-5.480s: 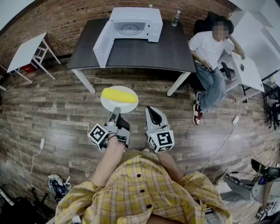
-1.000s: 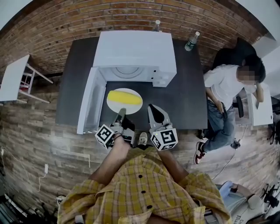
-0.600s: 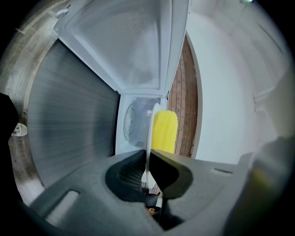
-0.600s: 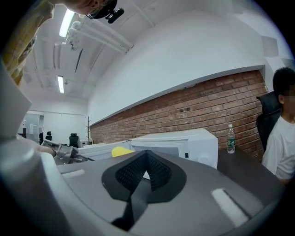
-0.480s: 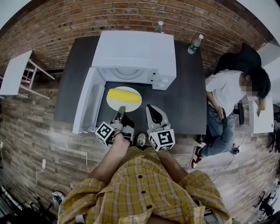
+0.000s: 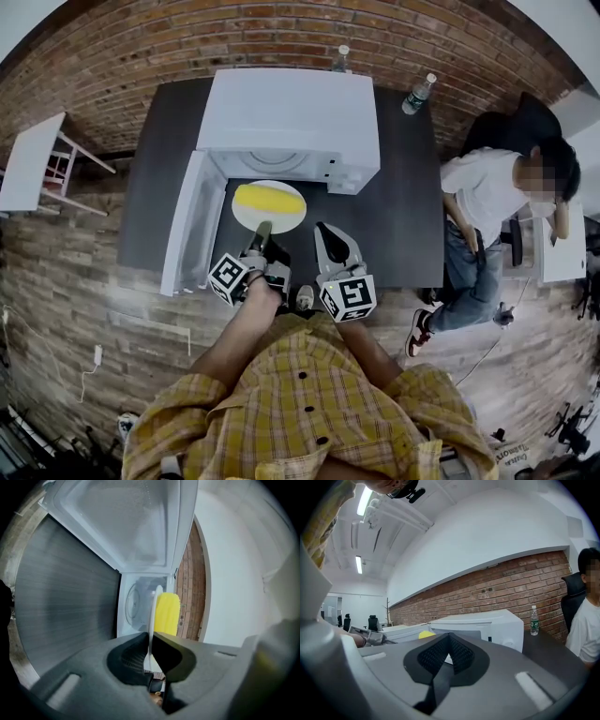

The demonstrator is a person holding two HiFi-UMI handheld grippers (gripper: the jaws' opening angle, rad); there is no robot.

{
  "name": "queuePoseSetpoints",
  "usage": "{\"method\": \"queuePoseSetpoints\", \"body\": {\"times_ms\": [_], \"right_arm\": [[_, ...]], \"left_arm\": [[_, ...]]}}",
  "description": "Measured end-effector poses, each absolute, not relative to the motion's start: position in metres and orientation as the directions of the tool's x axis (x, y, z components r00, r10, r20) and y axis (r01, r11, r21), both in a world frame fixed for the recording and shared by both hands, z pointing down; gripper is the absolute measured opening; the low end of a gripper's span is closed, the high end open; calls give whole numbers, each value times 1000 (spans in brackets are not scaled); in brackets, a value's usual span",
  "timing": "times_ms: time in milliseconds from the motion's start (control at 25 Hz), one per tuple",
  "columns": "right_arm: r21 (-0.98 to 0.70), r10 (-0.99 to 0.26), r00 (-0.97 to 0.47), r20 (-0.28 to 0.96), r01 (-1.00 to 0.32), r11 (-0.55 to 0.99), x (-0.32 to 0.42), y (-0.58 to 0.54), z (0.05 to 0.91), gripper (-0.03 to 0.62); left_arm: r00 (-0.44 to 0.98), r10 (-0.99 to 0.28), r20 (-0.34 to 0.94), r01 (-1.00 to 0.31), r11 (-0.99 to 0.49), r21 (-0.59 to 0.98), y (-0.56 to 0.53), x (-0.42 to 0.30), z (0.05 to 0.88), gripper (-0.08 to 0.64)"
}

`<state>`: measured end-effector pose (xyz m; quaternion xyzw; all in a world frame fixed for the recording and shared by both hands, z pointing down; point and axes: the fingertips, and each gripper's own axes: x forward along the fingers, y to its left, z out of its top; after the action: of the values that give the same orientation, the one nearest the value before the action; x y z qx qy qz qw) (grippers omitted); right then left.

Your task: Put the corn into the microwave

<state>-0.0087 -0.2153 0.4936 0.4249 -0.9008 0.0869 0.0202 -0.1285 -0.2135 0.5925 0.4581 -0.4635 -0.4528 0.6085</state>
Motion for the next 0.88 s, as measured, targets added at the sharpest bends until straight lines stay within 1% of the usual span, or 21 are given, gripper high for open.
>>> {"method": "queuePoseSetpoints", "body": {"times_ms": [240,400,880], "right_arm": [[-132,-767,-630,120,-776,616,-10,-224,498,-3],[-156,-769,-627,127,-778,609,-11,-231,501,-3],[-120,-776,-617,133,-787,605,-14,-245,501,-3]], "left_arm": [[160,-973,166,119,186,975,-230,-135,605,23],[166,-970,180,104,199,975,-240,-137,610,23],[179,-960,214,63,229,971,-268,-143,632,27]]}}
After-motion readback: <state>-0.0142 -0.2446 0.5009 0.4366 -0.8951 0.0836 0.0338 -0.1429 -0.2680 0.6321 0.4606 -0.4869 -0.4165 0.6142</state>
